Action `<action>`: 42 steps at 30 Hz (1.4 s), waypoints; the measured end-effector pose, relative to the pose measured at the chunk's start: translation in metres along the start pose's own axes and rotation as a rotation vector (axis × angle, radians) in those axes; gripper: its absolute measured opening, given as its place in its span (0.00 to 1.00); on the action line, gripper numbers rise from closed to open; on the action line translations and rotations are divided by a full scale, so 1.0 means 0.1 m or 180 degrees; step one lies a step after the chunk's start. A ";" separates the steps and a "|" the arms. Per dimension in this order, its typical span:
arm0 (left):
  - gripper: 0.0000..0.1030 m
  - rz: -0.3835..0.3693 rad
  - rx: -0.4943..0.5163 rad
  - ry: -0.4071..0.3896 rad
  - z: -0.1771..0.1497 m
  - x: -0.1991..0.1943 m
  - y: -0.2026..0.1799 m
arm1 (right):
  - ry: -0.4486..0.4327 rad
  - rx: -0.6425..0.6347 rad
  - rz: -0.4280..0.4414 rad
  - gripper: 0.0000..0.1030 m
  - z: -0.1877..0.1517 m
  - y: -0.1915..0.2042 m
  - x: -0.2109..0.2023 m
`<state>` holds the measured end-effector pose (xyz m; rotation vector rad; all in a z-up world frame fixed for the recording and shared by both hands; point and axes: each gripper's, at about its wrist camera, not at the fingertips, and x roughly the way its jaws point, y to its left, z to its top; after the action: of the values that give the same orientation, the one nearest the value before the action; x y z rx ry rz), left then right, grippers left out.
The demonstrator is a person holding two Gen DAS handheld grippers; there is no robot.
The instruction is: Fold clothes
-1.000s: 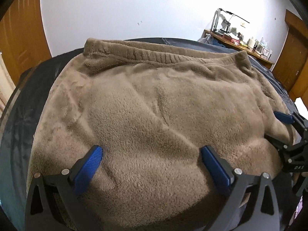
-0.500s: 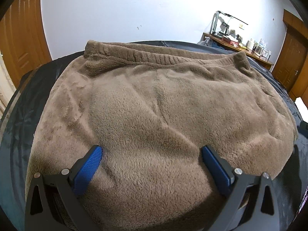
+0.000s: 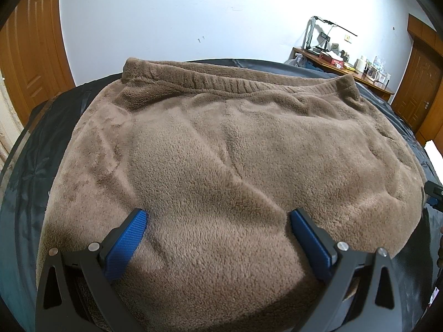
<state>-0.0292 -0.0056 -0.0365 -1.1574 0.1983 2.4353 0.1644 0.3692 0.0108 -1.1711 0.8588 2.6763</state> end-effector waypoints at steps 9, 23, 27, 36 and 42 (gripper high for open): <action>0.99 0.0015 -0.0002 -0.0002 0.00 0.00 -0.02 | -0.0111 0.0414 0.0386 0.99 0.17 -0.05 0.16; 0.99 0.0028 -0.0008 -0.0004 0.00 -0.01 -0.02 | -0.0086 0.0277 0.0577 0.85 0.15 -0.04 0.19; 0.99 0.0028 -0.0010 -0.0004 0.00 0.00 -0.03 | -0.0046 0.0460 0.0662 0.59 0.15 -0.20 0.19; 0.99 0.0028 -0.0011 -0.0006 0.00 0.00 -0.02 | 0.0062 0.0395 0.0779 0.54 0.28 -0.17 0.35; 0.99 0.0168 -0.0077 -0.0133 0.01 -0.15 0.01 | 0.0001 0.0272 0.0728 0.50 0.27 -0.06 0.41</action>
<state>-0.0219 -0.0111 -0.0239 -1.1241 0.1893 2.5121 0.1198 0.3833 -0.0061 -1.1165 1.1606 2.7807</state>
